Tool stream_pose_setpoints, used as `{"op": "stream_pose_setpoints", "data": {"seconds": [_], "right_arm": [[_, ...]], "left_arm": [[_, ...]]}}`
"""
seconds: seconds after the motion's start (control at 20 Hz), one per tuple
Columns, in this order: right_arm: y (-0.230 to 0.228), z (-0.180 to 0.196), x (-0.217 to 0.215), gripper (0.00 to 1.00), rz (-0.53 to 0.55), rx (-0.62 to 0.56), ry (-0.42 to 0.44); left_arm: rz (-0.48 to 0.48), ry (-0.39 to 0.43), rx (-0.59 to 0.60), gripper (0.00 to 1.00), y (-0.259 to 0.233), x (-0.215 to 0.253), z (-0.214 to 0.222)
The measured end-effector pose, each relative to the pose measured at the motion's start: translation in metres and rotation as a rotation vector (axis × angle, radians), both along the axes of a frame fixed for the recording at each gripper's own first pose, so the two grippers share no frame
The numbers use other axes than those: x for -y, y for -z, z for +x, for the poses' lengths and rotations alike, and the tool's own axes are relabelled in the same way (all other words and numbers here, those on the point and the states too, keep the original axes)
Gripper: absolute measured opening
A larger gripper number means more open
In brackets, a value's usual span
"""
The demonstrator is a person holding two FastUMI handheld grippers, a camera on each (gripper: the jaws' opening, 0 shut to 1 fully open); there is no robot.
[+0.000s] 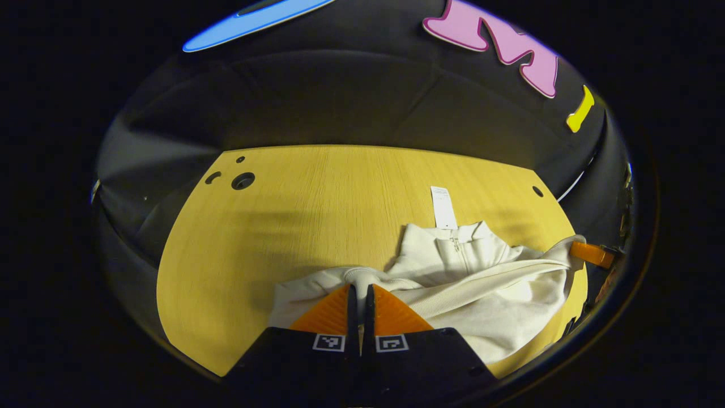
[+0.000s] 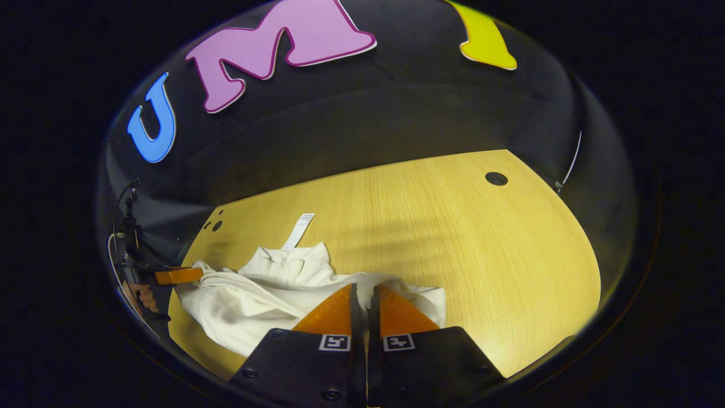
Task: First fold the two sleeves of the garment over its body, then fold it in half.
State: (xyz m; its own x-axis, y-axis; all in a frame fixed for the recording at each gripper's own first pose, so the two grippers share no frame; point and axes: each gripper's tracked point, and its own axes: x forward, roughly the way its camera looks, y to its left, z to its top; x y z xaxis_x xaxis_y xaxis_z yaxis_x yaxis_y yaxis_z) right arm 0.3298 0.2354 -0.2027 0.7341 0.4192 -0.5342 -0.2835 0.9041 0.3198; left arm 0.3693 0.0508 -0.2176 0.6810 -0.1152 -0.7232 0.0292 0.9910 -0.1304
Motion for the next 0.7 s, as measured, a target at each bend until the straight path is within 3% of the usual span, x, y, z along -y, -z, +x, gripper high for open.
{"op": "stream_pose_setpoints", "data": {"seconds": [0.45,0.7], "right_arm": [[0.054,0.018,-0.011,0.06,-0.028,-0.105,-0.001],[0.073,0.017,-0.011,0.14,-0.025,-0.169,0.013]], "left_arm": [[-0.064,-0.098,-0.083,0.06,0.050,-0.006,0.009],[-0.025,-0.056,-0.078,0.08,0.054,-0.006,0.009]]}}
